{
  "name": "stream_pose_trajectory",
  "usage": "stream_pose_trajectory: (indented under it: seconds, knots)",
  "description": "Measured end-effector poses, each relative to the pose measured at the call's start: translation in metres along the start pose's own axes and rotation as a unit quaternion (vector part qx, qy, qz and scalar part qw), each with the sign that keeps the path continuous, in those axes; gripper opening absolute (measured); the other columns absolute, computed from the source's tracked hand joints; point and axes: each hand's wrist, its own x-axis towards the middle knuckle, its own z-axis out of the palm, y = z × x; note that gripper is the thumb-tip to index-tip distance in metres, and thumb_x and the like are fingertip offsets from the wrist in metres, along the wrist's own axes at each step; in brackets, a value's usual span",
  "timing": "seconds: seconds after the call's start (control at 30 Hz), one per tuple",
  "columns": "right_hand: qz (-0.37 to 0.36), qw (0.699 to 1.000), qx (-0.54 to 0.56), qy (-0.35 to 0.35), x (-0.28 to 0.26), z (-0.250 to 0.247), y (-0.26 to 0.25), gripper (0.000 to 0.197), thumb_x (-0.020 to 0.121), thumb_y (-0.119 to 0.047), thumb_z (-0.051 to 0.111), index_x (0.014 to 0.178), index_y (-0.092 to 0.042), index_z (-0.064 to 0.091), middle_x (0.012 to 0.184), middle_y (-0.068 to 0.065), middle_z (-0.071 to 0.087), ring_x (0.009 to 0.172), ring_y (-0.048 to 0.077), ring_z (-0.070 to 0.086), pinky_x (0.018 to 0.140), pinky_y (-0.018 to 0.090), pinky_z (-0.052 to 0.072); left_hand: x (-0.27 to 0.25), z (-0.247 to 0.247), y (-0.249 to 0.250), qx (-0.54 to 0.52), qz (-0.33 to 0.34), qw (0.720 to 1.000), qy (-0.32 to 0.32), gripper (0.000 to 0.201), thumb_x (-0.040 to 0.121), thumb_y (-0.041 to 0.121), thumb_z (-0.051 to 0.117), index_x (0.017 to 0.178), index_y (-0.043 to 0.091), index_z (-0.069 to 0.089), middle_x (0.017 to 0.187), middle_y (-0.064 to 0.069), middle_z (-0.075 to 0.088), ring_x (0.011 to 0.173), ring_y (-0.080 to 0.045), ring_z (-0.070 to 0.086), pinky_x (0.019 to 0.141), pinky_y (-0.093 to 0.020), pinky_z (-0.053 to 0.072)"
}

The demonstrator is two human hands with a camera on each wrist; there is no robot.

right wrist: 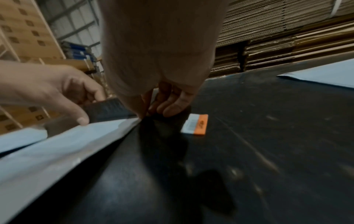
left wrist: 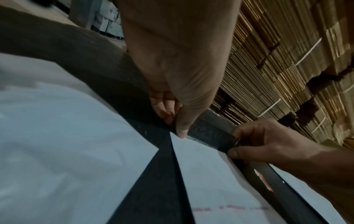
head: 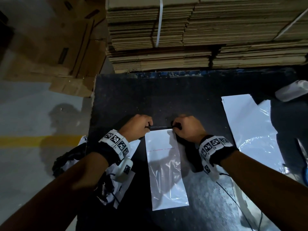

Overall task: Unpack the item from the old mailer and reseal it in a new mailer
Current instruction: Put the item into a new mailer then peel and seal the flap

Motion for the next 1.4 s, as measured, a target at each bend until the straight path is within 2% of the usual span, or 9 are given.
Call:
stream_pose_trajectory:
  seconds: [0.2,0.3,0.37,0.5,0.7,0.83,1.03,1.2,1.4]
  knots:
    - [-0.038,0.998,-0.049,0.005,-0.004,0.004,0.001,0.021,0.083,-0.026,0.058,0.100,-0.022,0.070,0.108,0.001,0.064,0.099,0.027,0.061,0.077,0.034,0.051,-0.007,0.008,-0.009,0.125,0.057,0.990,0.024,0.013,0.083,0.003,0.056,0.086,0.008,0.067,0.094,-0.005,0.061,0.090,-0.021,0.058,0.073,-0.032,0.047]
    - [-0.058,0.995,-0.075,-0.009,-0.005,0.002,0.000,0.023,0.085,-0.024,0.055,0.101,-0.021,0.070,0.110,0.001,0.064,0.104,0.026,0.058,0.080,0.036,0.050,-0.014,0.012,-0.012,0.203,0.120,0.972,0.012,0.018,0.063,-0.003,0.071,0.067,0.013,0.063,0.075,-0.002,0.060,0.072,-0.022,0.060,0.062,-0.028,0.050]
    - [-0.066,0.994,-0.089,-0.018,-0.004,0.001,-0.001,0.025,0.086,-0.024,0.053,0.104,-0.020,0.070,0.112,0.001,0.063,0.105,0.026,0.058,0.082,0.037,0.050,-0.019,0.013,-0.011,0.256,0.148,0.955,0.014,0.026,0.051,-0.003,0.075,0.063,0.016,0.062,0.070,0.000,0.060,0.068,-0.020,0.059,0.063,-0.026,0.048]
    - [-0.085,0.990,-0.107,-0.015,-0.005,0.001,0.000,0.026,0.087,-0.025,0.053,0.105,-0.019,0.071,0.111,0.002,0.063,0.105,0.028,0.057,0.081,0.036,0.050,-0.027,0.016,-0.006,0.277,0.174,0.945,0.018,0.028,0.046,-0.003,0.076,0.064,0.014,0.062,0.072,-0.001,0.060,0.071,-0.020,0.060,0.060,-0.027,0.052]
    - [-0.124,0.985,-0.117,0.021,-0.006,0.009,0.006,0.014,0.076,-0.020,0.066,0.086,-0.016,0.075,0.092,0.004,0.067,0.087,0.031,0.063,0.061,0.035,0.051,-0.030,0.020,-0.009,0.314,0.179,0.933,0.005,0.029,0.047,-0.001,0.078,0.067,0.014,0.063,0.074,-0.001,0.059,0.074,-0.020,0.059,0.061,-0.030,0.055]
    - [-0.139,0.980,-0.140,0.015,-0.008,0.013,0.007,0.015,0.072,-0.019,0.074,0.086,-0.015,0.075,0.091,0.003,0.067,0.085,0.030,0.064,0.055,0.035,0.052,-0.033,0.018,-0.005,0.341,0.183,0.922,0.005,0.026,0.048,0.002,0.080,0.062,0.014,0.062,0.072,-0.001,0.059,0.071,-0.019,0.059,0.057,-0.028,0.053]
    - [-0.134,0.979,-0.155,-0.025,-0.014,0.008,0.005,0.026,0.089,-0.025,0.056,0.111,-0.013,0.066,0.119,0.005,0.059,0.110,0.030,0.054,0.072,0.040,0.052,-0.039,0.021,-0.005,0.353,0.174,0.919,0.000,0.030,0.043,0.001,0.077,0.067,0.014,0.062,0.076,-0.001,0.058,0.074,-0.019,0.059,0.056,-0.028,0.052]
    - [-0.150,0.976,-0.158,-0.029,-0.023,0.006,0.008,0.029,0.089,-0.017,0.054,0.115,-0.011,0.062,0.119,0.007,0.054,0.109,0.030,0.051,0.066,0.038,0.052,-0.046,0.024,-0.006,0.360,0.167,0.918,0.009,0.034,0.047,0.005,0.077,0.077,0.013,0.065,0.081,-0.002,0.059,0.075,-0.019,0.058,0.065,-0.029,0.052]
    - [-0.132,0.978,-0.154,-0.050,-0.028,0.001,0.002,0.035,0.089,-0.015,0.047,0.123,-0.012,0.055,0.131,0.003,0.044,0.117,0.025,0.042,0.077,0.039,0.052,-0.061,0.029,-0.002,0.388,0.133,0.912,0.004,0.037,0.052,0.009,0.075,0.088,0.010,0.068,0.093,-0.004,0.062,0.083,-0.021,0.058,0.071,-0.031,0.053]
